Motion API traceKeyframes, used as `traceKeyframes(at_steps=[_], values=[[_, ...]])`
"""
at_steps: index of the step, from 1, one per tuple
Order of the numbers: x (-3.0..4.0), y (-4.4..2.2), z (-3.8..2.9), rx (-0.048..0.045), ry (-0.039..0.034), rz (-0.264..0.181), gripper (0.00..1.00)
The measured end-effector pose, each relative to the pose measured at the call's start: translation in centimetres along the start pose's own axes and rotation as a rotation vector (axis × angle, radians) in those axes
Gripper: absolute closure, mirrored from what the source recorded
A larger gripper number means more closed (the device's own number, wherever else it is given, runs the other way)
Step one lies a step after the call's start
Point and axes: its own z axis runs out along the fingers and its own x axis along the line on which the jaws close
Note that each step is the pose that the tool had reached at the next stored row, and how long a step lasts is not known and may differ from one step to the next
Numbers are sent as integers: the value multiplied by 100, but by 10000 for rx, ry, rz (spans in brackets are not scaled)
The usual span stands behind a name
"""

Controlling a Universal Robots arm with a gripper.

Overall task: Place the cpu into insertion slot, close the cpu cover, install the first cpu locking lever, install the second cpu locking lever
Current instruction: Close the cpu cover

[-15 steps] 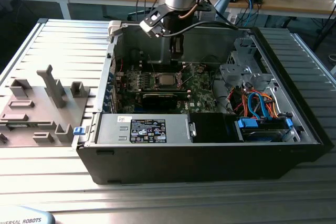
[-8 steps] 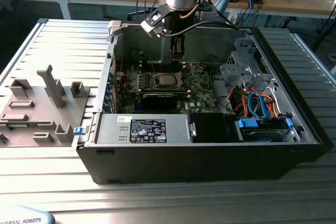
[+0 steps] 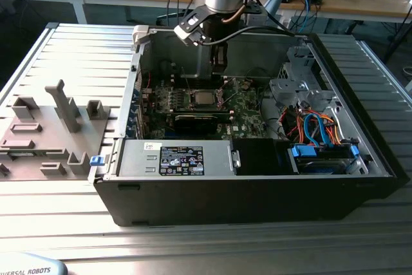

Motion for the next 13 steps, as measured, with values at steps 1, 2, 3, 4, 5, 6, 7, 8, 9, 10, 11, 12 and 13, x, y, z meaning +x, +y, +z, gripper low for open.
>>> traceKeyframes(at_steps=[1,2,3,4,5,6,7,8,9,10,11,12,13], values=[[0,2,0,0,0,-1,89],[0,4,0,-1,0,0,89],[0,7,0,0,-1,-1,89],[0,10,0,0,-1,-1,89],[0,11,0,0,-1,0,89],[0,14,0,-1,-1,0,89],[0,16,0,0,-1,0,89],[0,19,0,-1,-1,0,89],[0,21,0,0,-2,-1,89],[0,23,0,-1,-1,0,89],[0,25,0,0,-2,0,89],[0,28,0,0,-3,-1,89],[0,30,0,0,-3,0,89]])
